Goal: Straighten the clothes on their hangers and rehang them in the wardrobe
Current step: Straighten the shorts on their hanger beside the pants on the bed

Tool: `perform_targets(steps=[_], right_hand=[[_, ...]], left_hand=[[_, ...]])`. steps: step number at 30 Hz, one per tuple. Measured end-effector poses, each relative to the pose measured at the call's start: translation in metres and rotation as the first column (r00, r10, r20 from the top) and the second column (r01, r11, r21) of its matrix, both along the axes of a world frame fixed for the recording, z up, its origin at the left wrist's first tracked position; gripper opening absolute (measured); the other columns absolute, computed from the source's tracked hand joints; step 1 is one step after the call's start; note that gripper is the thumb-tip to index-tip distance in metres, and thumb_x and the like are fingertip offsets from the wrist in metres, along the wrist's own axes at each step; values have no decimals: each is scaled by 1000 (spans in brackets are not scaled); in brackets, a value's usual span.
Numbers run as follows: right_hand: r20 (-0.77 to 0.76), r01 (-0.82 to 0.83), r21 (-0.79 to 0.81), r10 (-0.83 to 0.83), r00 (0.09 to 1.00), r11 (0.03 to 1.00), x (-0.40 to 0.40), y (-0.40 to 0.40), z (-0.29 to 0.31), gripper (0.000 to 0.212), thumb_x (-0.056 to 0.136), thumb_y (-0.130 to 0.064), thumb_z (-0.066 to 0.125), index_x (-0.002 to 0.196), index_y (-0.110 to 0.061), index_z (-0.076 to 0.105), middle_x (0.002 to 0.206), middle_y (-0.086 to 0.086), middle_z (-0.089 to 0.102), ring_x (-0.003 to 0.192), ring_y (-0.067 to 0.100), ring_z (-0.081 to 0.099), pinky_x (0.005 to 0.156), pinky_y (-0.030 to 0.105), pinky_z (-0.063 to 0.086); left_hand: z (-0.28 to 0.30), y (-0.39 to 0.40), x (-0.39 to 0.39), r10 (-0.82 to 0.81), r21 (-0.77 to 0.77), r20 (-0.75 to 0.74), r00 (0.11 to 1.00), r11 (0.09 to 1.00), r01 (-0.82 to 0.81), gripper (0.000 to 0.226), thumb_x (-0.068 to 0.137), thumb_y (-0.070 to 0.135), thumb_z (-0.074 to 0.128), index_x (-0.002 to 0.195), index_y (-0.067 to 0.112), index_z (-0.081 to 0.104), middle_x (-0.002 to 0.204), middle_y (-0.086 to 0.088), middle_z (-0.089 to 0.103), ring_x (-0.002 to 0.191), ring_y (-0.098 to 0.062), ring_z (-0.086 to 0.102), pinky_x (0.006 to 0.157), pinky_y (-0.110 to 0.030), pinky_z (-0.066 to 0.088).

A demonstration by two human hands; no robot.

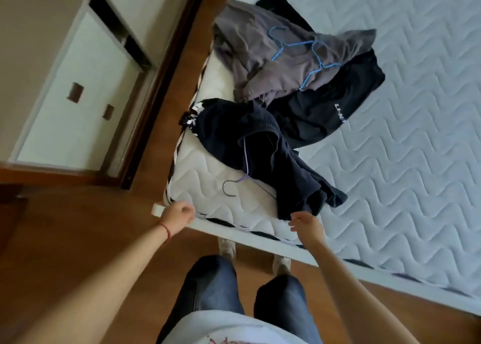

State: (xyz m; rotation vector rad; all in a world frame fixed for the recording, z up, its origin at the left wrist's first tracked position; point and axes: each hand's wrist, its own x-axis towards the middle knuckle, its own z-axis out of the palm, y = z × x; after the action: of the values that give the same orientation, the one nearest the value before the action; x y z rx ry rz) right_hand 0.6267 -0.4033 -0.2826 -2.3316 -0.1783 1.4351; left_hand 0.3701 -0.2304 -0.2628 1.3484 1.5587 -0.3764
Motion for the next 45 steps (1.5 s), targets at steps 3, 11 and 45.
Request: perform_targets(steps=[3,11,45], right_hand=[[178,-37,-8,38,983,999,-18,7,-5,32,92,-12,42,119,-12,58,108,11,65,95,29,60,72,32,46],[565,-294,16,234,791,956,-28,31,-79,31,86,-12,59,117,-7,58,117,11,59,108,31,55,85,39,48],[900,-293,102,38,435,951,32,-11,21,21,84,-12,49,81,-4,68,67,9,66,58,29,61,47,25,40]], left_hand=[[-18,45,37,-114,40,24,993,993,113,19,87,11,49,73,16,60,89,-15,68,89,-29,64,86,-36,49],[-87,121,162,-178,298,154,972,946,126,31,86,8,55,116,5,56,112,-18,64,102,-31,60,88,-27,43],[-25,103,178,309,22,370,876,940,-341,15,87,16,59,96,5,56,91,-14,57,78,-29,59,49,-32,55]])
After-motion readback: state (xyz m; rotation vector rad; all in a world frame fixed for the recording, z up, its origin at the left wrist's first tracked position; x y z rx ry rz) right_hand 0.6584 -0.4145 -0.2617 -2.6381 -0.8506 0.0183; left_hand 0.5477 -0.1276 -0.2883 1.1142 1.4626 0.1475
